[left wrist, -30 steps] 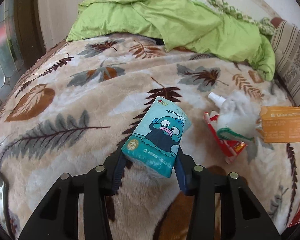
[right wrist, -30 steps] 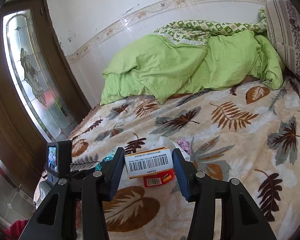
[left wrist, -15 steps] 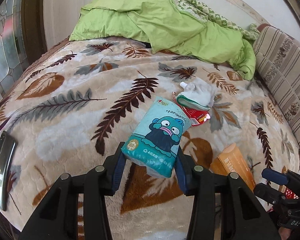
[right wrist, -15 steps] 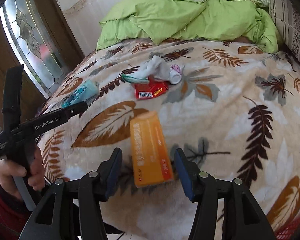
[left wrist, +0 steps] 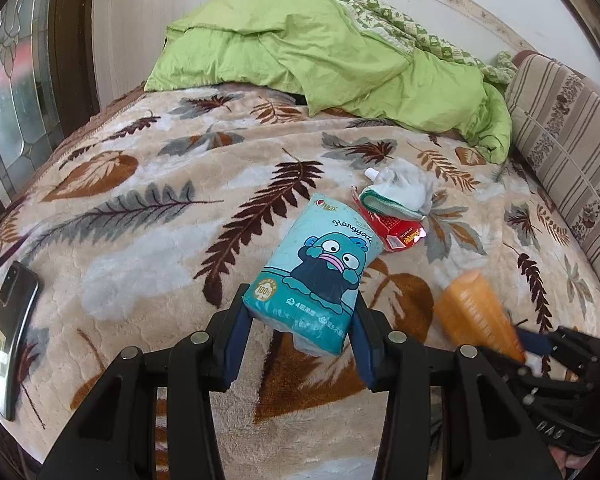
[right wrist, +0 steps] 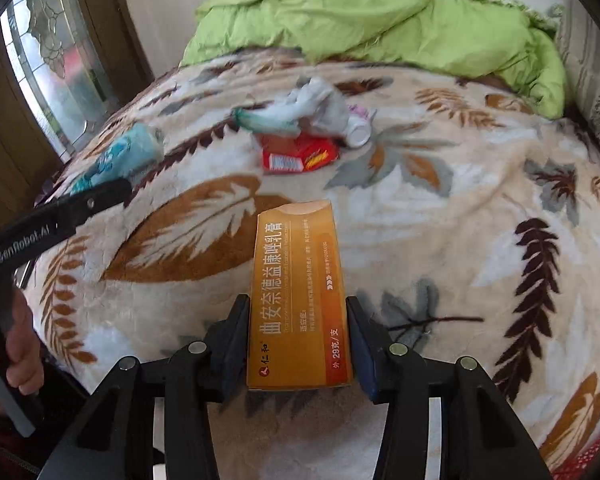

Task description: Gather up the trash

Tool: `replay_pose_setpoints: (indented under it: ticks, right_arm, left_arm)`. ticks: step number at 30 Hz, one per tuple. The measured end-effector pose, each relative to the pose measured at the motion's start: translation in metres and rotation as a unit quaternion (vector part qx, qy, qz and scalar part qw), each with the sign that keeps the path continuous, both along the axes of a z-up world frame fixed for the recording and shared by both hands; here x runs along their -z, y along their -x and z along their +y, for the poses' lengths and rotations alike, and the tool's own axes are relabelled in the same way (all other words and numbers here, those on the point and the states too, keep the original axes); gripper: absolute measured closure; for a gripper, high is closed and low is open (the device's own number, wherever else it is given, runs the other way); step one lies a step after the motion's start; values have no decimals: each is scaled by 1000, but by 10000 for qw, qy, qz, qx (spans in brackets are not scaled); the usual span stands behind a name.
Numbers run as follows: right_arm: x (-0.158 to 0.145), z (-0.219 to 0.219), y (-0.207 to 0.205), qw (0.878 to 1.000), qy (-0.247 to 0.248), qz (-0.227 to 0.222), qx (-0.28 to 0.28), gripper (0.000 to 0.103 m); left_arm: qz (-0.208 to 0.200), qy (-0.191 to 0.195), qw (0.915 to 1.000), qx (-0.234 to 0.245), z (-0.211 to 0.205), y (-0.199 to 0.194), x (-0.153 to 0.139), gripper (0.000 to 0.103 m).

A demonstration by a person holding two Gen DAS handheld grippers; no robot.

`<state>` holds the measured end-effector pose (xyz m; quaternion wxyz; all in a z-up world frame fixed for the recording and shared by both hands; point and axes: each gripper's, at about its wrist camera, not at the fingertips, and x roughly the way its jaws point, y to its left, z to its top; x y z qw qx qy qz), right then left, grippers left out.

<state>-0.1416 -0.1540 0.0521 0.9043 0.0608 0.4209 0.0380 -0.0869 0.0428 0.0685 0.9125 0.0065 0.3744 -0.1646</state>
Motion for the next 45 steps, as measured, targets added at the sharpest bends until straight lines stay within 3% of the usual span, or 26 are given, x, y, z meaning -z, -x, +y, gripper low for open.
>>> replay_pose_setpoints:
  ticks: [3, 5, 23, 45]
  right_arm:
    - [-20, -7, 10, 9974, -50, -683, 209, 53]
    - [-25, -9, 13, 9955, -19, -896, 310, 53]
    - [-27, -18, 10, 9952, -304, -819, 439, 53]
    - [-25, -23, 10, 9954, -339, -738, 500, 53]
  left_arm:
    - [-155, -86, 9998, 38, -8, 3, -2, 59]
    - [-210, -108, 9997, 76, -14, 3, -3, 59]
    - [-560, -573, 9965, 256, -45, 8, -2, 58]
    - [-639, -625, 9955, 300, -46, 10, -3, 58]
